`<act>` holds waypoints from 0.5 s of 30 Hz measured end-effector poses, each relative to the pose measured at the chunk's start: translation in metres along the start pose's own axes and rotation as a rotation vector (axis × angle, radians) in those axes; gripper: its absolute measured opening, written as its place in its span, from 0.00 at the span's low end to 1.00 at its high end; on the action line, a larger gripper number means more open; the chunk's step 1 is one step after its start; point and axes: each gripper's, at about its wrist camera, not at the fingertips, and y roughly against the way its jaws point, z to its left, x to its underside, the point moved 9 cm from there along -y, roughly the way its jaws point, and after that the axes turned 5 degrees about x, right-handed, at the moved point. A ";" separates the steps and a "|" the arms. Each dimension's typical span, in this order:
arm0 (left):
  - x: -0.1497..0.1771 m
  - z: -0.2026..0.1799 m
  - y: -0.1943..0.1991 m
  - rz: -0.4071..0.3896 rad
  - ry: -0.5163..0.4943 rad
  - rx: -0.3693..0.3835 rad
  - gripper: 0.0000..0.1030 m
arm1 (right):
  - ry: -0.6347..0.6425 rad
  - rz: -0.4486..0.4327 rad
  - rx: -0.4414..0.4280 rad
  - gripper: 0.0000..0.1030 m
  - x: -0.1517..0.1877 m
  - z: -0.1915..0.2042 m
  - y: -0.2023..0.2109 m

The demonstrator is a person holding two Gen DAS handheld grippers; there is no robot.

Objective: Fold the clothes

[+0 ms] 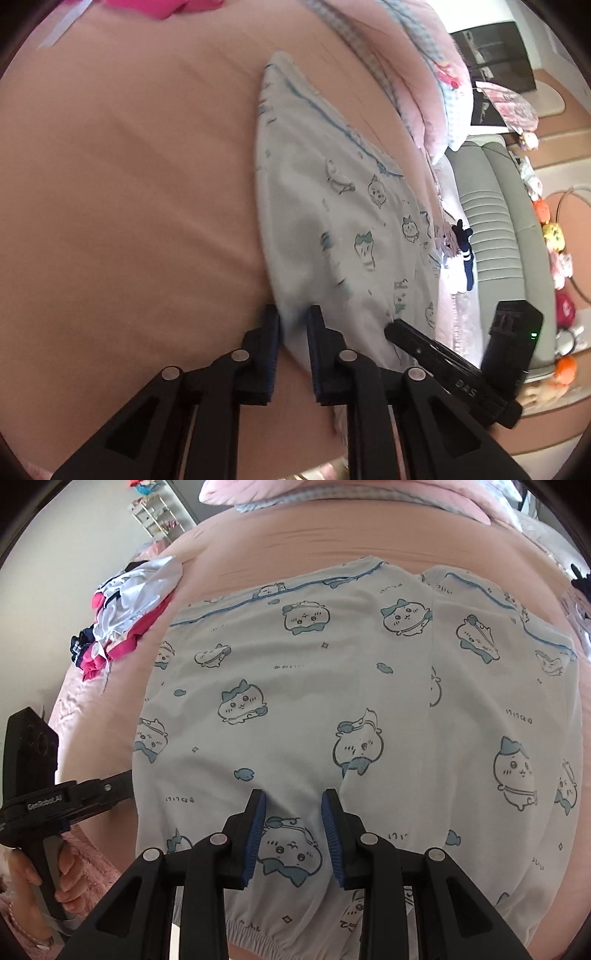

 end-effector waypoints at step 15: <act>0.001 0.006 0.036 0.082 -0.245 -0.225 0.01 | -0.003 -0.021 0.105 0.30 0.003 -0.031 0.014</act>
